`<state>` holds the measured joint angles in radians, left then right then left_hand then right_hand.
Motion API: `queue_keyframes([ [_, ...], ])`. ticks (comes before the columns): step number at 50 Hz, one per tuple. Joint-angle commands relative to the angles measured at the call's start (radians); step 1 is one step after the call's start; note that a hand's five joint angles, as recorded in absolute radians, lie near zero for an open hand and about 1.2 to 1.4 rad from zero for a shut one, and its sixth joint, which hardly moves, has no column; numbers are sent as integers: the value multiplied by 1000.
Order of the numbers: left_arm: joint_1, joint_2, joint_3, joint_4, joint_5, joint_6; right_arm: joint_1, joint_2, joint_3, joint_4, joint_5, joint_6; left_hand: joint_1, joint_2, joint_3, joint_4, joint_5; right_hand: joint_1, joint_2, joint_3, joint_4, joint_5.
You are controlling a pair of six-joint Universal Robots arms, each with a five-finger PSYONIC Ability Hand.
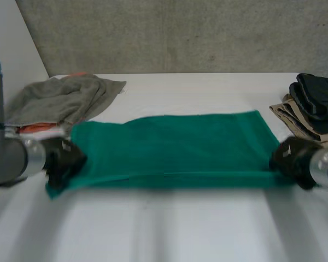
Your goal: Fold the laundry.
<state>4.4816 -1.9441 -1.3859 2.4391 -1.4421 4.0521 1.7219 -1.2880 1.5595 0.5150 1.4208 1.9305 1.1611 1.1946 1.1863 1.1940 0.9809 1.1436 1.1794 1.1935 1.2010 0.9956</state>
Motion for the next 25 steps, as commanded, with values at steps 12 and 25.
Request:
queue_keyframes([
  [12,-50,-238,344,26,-24,-68,28,142,-111,-12,3,-12,235,202,210,202,241,253,217,203,195,226],
  [25,-50,-398,1119,417,-73,-289,91,302,-776,-636,190,411,235,202,210,202,241,253,217,203,195,226],
])
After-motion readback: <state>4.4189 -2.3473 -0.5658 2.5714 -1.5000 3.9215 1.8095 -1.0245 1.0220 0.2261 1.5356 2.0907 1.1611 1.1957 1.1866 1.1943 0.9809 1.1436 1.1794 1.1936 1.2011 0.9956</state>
